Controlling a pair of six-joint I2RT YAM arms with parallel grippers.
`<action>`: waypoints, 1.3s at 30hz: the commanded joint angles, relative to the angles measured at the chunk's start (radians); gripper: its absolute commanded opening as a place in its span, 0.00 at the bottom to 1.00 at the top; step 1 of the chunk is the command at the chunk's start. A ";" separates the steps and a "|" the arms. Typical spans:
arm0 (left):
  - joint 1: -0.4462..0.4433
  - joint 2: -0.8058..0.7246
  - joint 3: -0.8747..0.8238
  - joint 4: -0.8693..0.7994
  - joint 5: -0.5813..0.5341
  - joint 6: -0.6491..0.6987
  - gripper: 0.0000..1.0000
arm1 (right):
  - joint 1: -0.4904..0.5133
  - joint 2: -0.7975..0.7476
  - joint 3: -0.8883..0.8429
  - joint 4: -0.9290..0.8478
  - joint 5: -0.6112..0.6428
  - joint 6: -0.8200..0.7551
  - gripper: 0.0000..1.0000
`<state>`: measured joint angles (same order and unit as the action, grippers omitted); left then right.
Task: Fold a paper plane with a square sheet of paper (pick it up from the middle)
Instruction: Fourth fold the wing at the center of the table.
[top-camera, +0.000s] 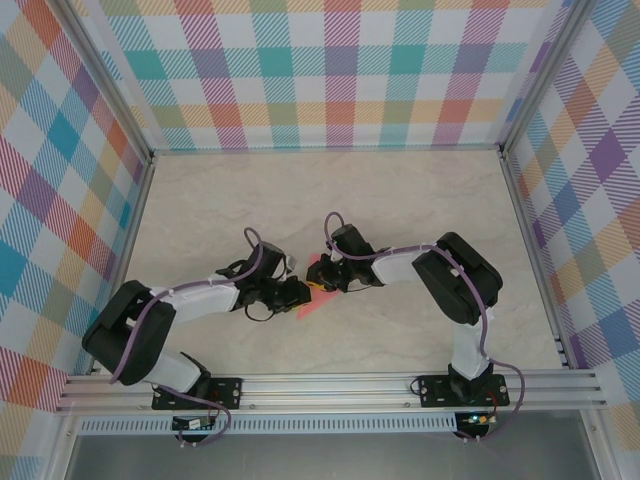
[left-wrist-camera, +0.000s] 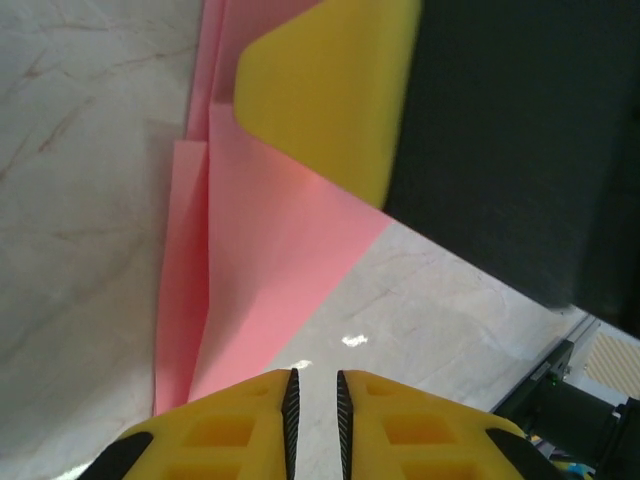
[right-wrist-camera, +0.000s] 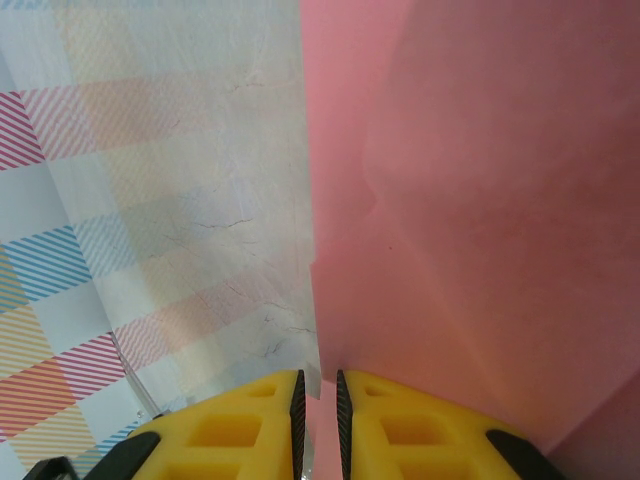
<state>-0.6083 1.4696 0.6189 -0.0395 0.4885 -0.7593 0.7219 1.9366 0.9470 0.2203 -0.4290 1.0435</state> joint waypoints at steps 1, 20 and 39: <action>-0.005 0.044 0.007 0.032 0.001 -0.003 0.20 | -0.005 0.071 -0.043 -0.127 0.072 0.015 0.19; -0.005 -0.205 -0.142 -0.226 -0.147 0.045 0.19 | -0.004 0.098 -0.034 -0.115 0.069 0.026 0.19; -0.005 -0.109 -0.057 0.074 -0.076 -0.071 0.18 | -0.004 0.093 -0.036 -0.134 0.073 0.048 0.20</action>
<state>-0.6083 1.3392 0.5278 -0.0582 0.3790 -0.8051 0.7208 1.9450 0.9485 0.2317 -0.4503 1.0855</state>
